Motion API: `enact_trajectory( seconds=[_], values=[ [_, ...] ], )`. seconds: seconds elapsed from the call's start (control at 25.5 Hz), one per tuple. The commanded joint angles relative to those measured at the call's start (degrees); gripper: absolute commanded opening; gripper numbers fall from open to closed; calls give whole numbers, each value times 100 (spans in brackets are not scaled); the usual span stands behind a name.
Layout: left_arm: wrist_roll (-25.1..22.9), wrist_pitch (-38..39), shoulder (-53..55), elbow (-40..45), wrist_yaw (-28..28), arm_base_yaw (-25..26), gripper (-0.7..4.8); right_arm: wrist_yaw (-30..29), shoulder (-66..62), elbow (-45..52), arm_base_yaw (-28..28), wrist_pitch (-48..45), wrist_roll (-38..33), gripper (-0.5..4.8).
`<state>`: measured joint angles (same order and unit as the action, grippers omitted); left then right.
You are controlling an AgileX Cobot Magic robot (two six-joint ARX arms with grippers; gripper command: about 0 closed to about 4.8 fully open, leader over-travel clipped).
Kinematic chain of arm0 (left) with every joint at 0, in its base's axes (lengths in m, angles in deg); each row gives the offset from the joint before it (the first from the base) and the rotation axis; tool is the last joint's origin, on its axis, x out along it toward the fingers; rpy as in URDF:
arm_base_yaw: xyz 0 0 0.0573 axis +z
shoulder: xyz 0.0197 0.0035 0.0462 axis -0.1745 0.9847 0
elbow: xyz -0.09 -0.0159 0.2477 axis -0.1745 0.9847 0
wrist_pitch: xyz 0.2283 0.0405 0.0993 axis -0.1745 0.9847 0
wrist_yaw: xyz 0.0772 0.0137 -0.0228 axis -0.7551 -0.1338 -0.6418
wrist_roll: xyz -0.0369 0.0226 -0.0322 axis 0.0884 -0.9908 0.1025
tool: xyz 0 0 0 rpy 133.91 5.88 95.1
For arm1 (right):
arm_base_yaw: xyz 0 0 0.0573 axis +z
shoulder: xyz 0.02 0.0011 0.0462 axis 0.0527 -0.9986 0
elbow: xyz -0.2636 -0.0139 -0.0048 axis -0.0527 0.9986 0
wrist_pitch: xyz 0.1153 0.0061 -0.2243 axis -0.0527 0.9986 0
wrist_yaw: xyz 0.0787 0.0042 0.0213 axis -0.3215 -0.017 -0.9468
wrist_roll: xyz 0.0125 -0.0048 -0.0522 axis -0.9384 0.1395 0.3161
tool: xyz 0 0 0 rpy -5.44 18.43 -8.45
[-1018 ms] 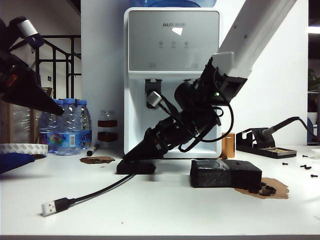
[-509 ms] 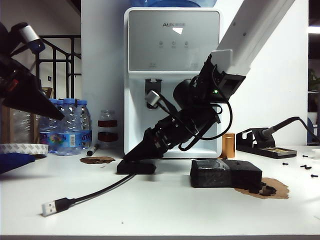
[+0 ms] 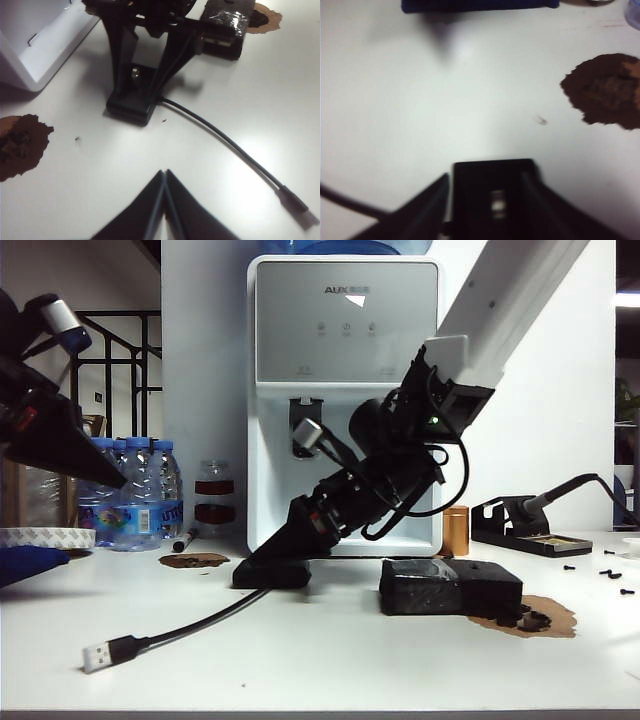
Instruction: Take the USB flash drive out of the black sponge and insert it into the slot on top of the black USB adpator box.
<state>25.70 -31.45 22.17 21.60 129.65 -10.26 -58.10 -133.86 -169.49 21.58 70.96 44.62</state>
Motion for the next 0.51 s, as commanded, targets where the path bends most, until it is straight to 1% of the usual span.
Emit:
enact_trajectory(
  seconds=[0.04, 0.2, 0.27, 0.35, 0.43, 0.51],
  values=[
    [-28, -37, -11, 4, 26, -4, -4, -24, 90, 79, -7, 376, -330, 262],
    [-26, -35, -2, 9, 26, -4, -4, -31, 437, 87, -7, 404, -417, 263],
    [-28, -37, -2, 13, 33, -4, -4, -13, 688, 90, -17, 446, -483, 286],
    [-28, -37, -2, 15, 33, -4, -4, -2, 933, 94, -44, 498, -481, 288],
    [-28, -39, -2, 15, 35, -4, -4, 90, 1163, 96, -79, 520, -483, 288],
    [-28, -50, -2, 15, 37, -4, -4, 341, 1368, 96, -111, 507, -557, 287]
  ],
)
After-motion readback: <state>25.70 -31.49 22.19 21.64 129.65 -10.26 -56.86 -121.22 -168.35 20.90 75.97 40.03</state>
